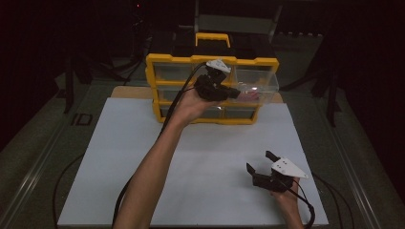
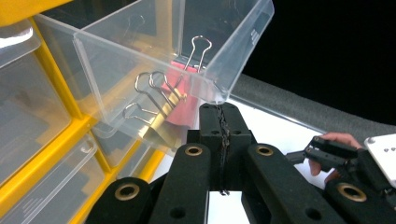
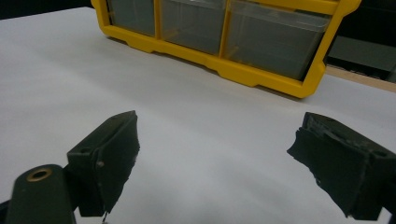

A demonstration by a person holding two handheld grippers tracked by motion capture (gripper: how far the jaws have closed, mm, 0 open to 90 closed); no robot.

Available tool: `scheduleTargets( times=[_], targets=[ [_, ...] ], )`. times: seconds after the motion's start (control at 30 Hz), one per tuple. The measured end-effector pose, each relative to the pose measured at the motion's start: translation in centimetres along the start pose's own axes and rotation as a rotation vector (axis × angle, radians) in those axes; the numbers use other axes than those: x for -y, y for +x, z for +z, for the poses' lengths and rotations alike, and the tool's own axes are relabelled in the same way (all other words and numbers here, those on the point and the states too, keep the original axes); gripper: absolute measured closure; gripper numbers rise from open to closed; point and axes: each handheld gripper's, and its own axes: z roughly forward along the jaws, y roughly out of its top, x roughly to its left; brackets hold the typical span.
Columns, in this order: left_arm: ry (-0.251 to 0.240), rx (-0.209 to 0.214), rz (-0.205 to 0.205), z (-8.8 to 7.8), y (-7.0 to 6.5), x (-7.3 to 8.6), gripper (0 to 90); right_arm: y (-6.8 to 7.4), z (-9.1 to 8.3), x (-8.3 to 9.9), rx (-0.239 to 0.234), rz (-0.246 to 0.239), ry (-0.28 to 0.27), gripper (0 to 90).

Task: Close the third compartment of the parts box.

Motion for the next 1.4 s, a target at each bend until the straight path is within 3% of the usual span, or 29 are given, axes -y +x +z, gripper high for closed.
scheduleTargets(
  times=[0.57,0.93,1.4],
  targets=[
    [0.014,-0.025,0.014,1.0,0.1,-0.6,90.0,0.0,0.3,-0.1,-0.007,-0.002,-0.001,12.6],
    [0.004,-0.042,-0.010,1.8,0.7,-0.9,90.0,0.0,0.2,-0.1,-0.006,-0.001,-0.002,12.6],
    [0.015,-0.057,-0.001,2.8,1.1,-1.6,90.0,-0.1,0.2,-0.1,-0.003,0.005,-0.005,12.6]
  ],
)
